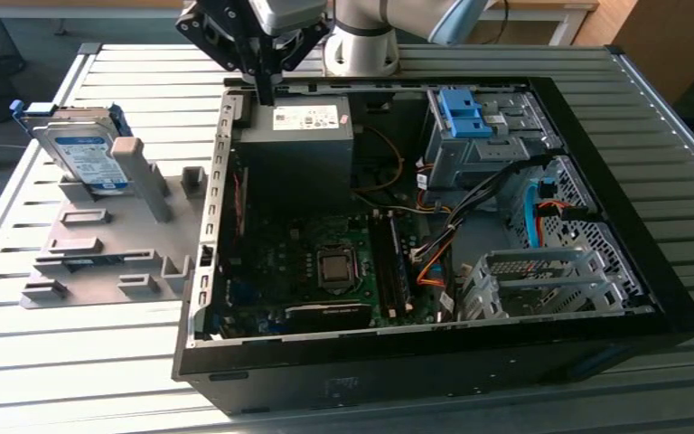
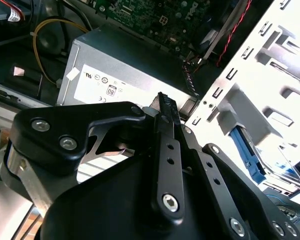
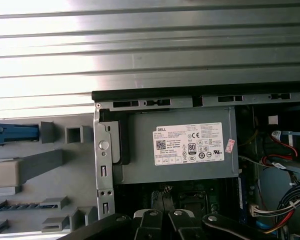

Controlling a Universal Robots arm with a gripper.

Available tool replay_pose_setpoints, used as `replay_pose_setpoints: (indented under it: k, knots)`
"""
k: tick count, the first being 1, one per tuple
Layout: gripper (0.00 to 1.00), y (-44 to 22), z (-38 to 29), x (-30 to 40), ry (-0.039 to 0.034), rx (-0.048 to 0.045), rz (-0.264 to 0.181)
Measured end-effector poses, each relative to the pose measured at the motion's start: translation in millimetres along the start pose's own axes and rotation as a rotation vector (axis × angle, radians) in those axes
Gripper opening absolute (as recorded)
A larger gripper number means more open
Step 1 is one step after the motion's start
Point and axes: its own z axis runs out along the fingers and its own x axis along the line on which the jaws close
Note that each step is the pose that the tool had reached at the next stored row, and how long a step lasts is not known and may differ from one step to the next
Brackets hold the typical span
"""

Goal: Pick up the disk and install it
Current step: 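Reach for the disk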

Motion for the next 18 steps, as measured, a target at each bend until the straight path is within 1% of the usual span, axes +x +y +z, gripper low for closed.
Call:
replay_pose_setpoints:
  k: [18]
  knots:
    - [0.11,-0.4,0.6,4.5,0.0,0.0,0.0]
